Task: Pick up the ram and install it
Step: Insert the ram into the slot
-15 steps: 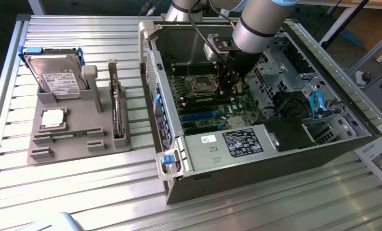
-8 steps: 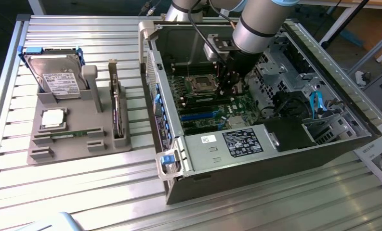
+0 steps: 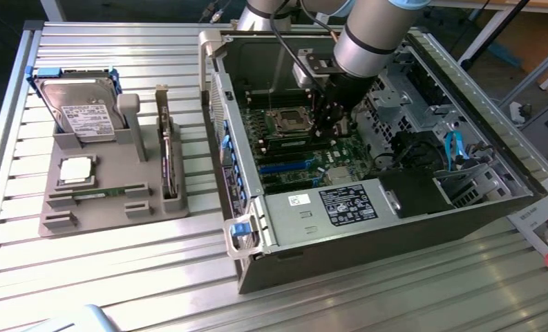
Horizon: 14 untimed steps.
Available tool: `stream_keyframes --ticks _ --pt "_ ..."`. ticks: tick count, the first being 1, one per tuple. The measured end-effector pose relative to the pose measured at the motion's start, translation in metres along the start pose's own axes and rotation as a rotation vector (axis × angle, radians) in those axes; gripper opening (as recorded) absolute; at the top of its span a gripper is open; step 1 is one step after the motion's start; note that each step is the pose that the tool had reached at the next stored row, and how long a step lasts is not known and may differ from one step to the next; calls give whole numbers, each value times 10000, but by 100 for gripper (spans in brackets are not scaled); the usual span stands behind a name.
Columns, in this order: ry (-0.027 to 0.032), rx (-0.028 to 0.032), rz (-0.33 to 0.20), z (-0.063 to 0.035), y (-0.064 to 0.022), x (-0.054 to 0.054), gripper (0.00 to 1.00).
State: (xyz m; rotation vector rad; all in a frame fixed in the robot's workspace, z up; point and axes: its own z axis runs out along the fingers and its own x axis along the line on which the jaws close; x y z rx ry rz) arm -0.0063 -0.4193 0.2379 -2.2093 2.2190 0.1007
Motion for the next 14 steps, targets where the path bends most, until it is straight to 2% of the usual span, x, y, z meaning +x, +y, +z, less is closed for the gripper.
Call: stream_keyframes --ticks 14 --pt "1 0 0 51 -2 3 12"
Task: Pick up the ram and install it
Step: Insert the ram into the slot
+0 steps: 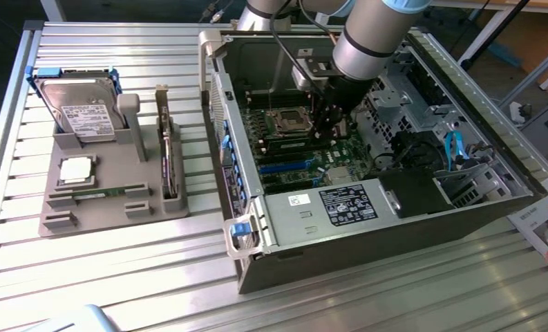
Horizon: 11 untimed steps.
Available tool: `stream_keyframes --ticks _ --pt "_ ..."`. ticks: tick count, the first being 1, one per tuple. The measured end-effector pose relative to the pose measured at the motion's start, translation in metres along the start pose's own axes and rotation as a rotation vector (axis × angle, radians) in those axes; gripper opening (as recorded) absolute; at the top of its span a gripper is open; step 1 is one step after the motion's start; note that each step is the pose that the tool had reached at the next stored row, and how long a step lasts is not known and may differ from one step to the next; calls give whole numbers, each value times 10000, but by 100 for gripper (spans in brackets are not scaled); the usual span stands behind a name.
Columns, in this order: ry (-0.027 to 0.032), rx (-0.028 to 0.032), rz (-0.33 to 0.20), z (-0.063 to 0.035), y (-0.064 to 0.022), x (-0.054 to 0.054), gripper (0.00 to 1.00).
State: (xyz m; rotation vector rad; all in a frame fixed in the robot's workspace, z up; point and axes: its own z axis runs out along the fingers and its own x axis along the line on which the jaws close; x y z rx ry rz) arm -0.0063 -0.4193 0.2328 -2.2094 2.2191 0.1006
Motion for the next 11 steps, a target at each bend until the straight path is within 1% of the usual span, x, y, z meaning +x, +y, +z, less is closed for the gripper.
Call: stream_keyframes --ticks 9,10,11 --pt "-1 0 0 1 0 0 13" --pt "-2 1 0 1 0 0 19" --pt "-1 1 0 1 0 0 19"
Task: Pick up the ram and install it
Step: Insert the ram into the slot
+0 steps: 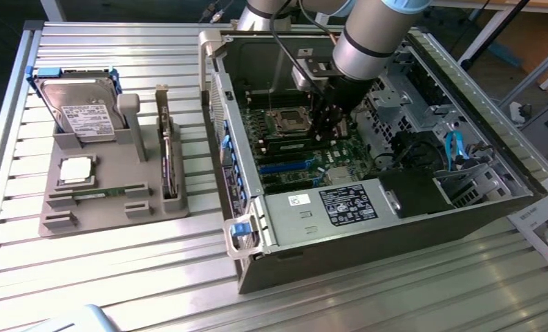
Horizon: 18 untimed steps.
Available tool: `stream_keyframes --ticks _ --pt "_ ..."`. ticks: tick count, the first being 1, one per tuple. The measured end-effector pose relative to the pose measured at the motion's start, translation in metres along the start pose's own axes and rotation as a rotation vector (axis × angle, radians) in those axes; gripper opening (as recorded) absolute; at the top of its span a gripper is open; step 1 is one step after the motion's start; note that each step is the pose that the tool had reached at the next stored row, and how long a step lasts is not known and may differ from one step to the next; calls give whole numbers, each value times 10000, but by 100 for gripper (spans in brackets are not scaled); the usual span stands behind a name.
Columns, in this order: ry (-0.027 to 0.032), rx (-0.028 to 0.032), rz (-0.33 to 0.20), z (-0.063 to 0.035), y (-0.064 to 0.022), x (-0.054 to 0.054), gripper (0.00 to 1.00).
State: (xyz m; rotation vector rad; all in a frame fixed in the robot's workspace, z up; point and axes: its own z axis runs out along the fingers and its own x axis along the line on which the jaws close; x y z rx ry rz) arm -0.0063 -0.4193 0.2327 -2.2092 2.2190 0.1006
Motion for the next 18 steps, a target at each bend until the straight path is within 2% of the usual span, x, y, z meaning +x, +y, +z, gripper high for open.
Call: stream_keyframes --ticks 1,9,12,16,18 --pt "1 -1 0 0 0 0 25" --pt "1 -1 0 -1 0 0 25" --pt "0 0 0 -37 2 -2 25" --pt "1 0 -1 -141 5 -9 25" --pt "6 0 0 -289 11 -17 25"
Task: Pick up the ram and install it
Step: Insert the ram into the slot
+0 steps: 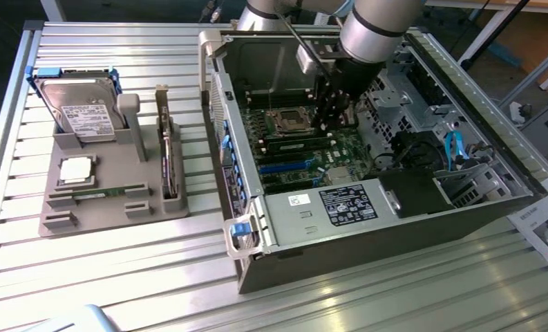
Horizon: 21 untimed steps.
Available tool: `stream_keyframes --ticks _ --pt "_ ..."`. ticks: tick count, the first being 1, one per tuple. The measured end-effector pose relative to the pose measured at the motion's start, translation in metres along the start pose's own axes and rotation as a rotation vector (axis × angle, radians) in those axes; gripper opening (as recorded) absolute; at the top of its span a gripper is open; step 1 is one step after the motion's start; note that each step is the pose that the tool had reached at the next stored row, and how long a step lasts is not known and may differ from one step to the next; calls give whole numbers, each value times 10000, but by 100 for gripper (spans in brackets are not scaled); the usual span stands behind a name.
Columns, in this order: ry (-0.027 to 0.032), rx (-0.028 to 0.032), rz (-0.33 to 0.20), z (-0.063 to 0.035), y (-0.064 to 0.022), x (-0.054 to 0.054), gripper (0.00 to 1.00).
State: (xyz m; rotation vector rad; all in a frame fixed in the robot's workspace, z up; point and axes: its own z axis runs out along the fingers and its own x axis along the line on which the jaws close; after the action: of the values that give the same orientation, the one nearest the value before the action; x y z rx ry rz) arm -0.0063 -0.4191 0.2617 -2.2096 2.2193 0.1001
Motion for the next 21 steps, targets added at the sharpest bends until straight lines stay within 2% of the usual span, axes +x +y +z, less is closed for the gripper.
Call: stream_keyframes --ticks 1,6,11,14,17,21 --pt "5 -1 0 -88 3 -5 25" --pt "47 0 2 -369 15 -20 25" --pt "135 0 6 -645 26 -37 25" --pt "144 0 6 -782 31 -44 25" --pt "162 0 6 -982 39 -54 25" --pt "165 1 7 -1010 40 -56 25"
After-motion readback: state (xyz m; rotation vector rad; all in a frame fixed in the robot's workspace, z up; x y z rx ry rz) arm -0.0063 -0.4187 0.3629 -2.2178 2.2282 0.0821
